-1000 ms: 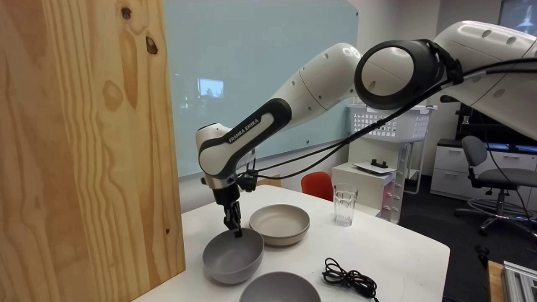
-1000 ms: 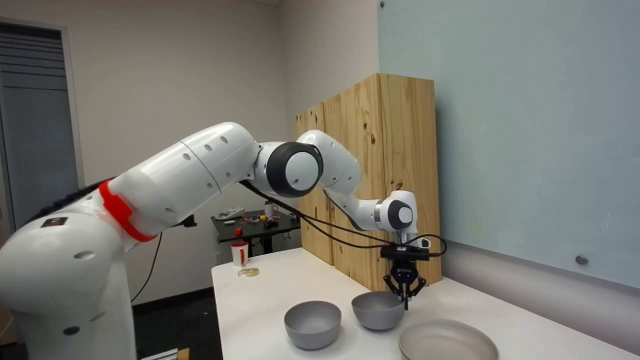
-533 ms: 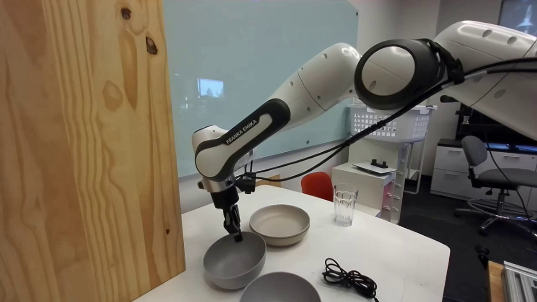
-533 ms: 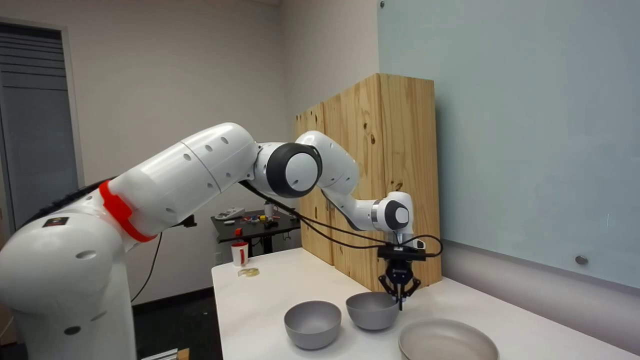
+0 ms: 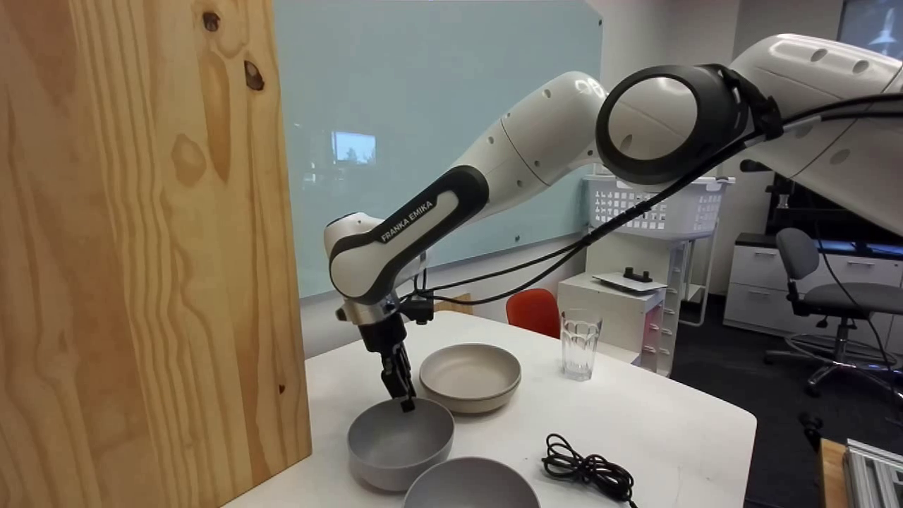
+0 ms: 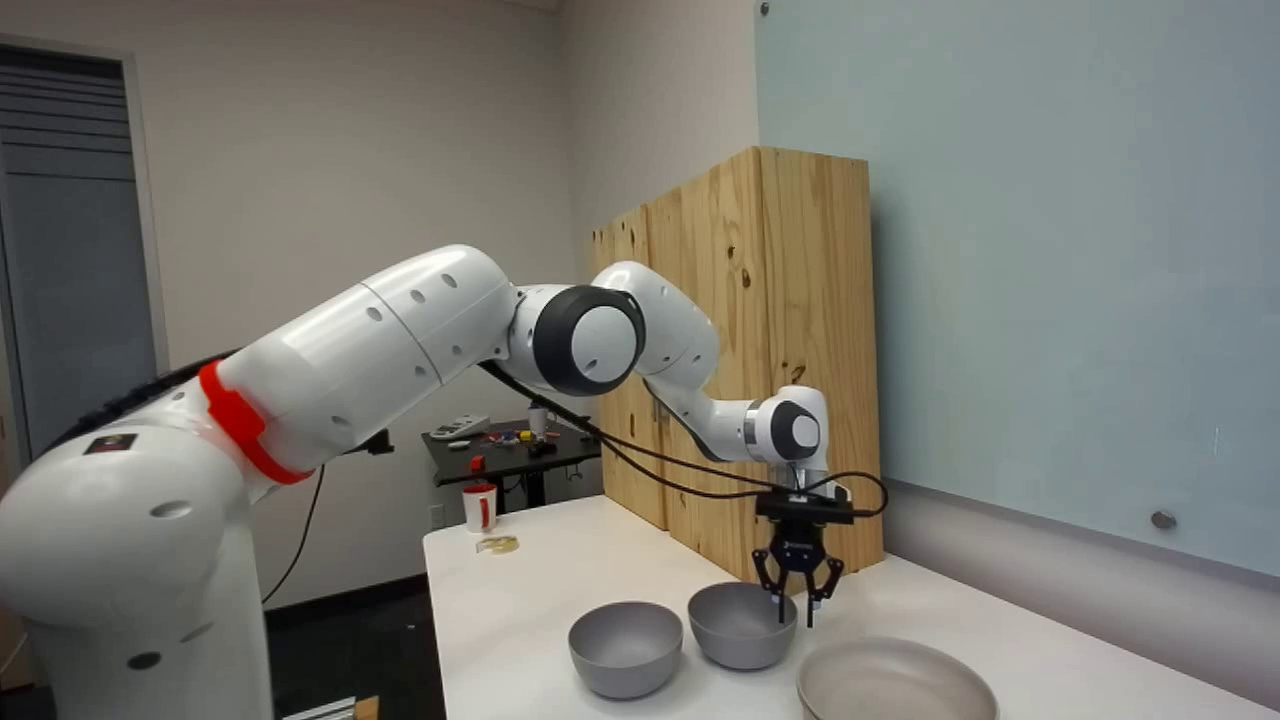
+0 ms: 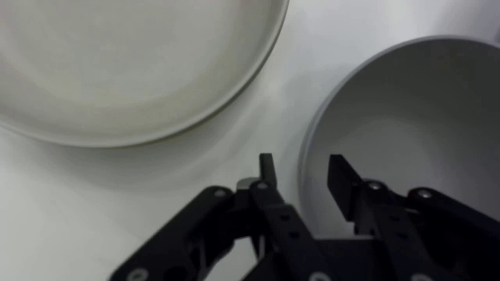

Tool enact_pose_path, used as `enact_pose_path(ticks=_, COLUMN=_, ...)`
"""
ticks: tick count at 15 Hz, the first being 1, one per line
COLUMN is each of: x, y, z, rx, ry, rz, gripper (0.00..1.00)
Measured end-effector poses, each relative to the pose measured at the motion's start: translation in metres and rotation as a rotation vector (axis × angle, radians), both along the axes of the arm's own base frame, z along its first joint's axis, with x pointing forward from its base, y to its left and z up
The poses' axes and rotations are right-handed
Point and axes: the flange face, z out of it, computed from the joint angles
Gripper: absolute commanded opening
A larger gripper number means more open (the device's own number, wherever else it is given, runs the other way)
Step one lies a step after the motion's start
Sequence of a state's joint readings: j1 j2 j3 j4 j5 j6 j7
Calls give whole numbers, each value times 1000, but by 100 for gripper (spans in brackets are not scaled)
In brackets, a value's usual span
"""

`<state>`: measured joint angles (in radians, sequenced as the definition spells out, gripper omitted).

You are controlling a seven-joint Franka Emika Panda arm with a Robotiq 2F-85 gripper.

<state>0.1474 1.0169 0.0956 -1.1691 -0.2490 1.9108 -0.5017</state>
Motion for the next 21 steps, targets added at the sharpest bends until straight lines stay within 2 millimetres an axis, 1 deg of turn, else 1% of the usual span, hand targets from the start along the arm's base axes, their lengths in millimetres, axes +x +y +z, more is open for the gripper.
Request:
enact_pose_path(ticks=2, x=1, y=-4, z=1, rx=-2, ry=-2, rz=8, gripper=88)
enact_pose_path(ticks=4, x=5, y=-10, z=8, rx=-28, ry=-20, rz=19, gripper=99)
enact_pose_path(ticks=5, x=7, y=-14, z=12, rx=-40, ry=-27, rz=27, gripper=65)
enact_pose_path(ticks=7, x=13, y=-27, z=24, rx=-74, ry=-53, rz=35, gripper=64)
enact_pose_path(ticks=9, x=20, y=-50, z=36, rx=-114, ry=-87, rz=21, gripper=48)
enact_pose_path(ticks=10, x=24, y=-65, z=41, rx=-134, ry=-109, rz=2, gripper=40)
enact_pose_path(ticks=13, x=32, y=-115, z=47, rx=-161, ry=-152, rz=-81, gripper=16)
enact_pose_path(ticks=15, x=34, y=-138, z=48, rx=-165, ry=-164, rz=-114, gripper=1)
enact_pose_path(ticks=17, x=36, y=-148, z=50, rx=-164, ry=-177, rz=-129, gripper=0)
enact_pose_path(ticks=18, x=36, y=-147, z=52, rx=-163, ry=-188, rz=-134, gripper=0)
enact_pose_path(ticks=21, x=41, y=-136, z=61, rx=-155, ry=-246, rz=-180, gripper=0)
